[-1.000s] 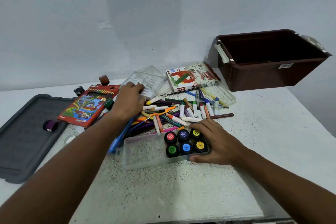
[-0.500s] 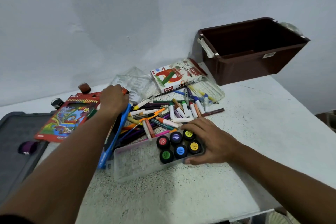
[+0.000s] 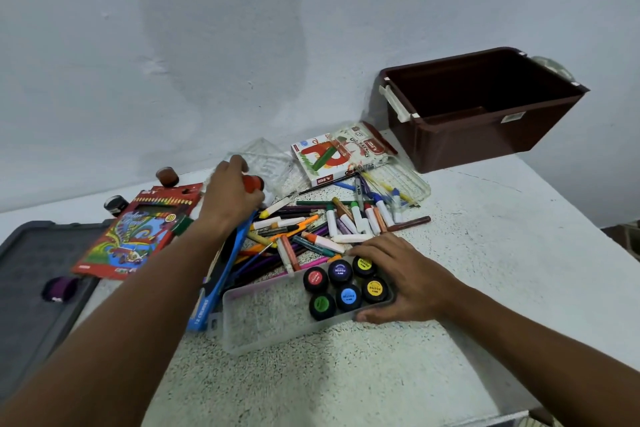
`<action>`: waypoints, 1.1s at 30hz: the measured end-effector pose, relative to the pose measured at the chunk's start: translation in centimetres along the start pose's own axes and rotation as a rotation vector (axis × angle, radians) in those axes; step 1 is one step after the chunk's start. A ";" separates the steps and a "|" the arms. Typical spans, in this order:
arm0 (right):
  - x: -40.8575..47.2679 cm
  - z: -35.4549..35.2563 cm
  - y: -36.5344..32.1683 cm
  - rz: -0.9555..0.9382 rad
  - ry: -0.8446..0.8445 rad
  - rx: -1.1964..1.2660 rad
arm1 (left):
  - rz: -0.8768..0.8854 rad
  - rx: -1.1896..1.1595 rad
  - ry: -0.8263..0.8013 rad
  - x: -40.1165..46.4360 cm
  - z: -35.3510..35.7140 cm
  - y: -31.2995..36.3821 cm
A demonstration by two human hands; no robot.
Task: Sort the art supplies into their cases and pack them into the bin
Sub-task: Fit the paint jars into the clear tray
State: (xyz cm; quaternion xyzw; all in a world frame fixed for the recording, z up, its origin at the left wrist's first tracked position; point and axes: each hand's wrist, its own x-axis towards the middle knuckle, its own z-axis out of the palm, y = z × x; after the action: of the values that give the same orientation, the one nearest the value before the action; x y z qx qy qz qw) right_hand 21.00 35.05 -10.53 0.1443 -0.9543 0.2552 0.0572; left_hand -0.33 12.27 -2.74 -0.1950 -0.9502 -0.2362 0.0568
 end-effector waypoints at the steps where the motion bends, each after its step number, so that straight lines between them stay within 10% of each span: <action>1: 0.0 0.0 0.1 0.006 0.002 0.003 | 0.012 -0.024 -0.015 -0.3 -0.1 0.4; 33: -0.6 0.0 -0.6 0.010 0.055 0.002 | 0.211 -0.199 -0.059 -14.5 -1.8 2.1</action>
State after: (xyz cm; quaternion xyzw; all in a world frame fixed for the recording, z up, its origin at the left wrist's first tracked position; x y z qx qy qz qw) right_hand 21.77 34.70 -10.33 0.1323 -0.9529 0.2604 0.0820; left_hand 13.85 8.15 -3.13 -0.3055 -0.8976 -0.3161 0.0335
